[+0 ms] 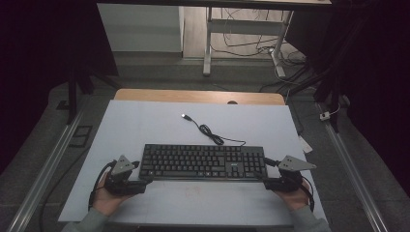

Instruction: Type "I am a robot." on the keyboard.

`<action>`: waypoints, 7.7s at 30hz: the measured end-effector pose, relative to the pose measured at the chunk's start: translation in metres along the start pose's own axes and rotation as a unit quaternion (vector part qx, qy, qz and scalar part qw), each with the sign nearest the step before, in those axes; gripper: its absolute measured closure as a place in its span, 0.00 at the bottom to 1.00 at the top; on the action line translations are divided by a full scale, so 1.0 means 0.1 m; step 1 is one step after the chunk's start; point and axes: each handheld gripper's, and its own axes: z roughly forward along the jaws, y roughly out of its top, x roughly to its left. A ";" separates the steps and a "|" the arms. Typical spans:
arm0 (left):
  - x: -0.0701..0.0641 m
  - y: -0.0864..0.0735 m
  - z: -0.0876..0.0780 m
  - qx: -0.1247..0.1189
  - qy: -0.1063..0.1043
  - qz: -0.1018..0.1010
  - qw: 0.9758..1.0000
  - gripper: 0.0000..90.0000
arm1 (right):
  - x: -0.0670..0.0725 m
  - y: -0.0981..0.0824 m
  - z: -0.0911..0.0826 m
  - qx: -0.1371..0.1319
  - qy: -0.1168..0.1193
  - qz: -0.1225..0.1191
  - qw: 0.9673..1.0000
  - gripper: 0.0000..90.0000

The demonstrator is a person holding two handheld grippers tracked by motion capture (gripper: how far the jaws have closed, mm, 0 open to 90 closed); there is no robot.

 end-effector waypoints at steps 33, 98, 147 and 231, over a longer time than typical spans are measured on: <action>-0.01 0.39 0.06 0.026 -0.007 0.003 1.000 0.28 | 0.06 0.07 0.04 0.003 0.005 0.009 1.000 0.38; 0.14 0.26 0.28 0.056 -0.002 0.002 0.998 0.99 | 0.62 1.02 1.20 0.043 0.091 -0.019 0.995 1.00; 0.21 0.18 0.40 0.081 0.012 0.006 0.997 0.99 | 0.76 0.94 1.78 0.092 0.107 -0.034 0.989 1.00; 0.13 0.43 0.23 0.030 -0.058 0.028 0.997 0.43 | 0.43 0.66 1.10 0.054 0.072 -0.009 0.996 0.55</action>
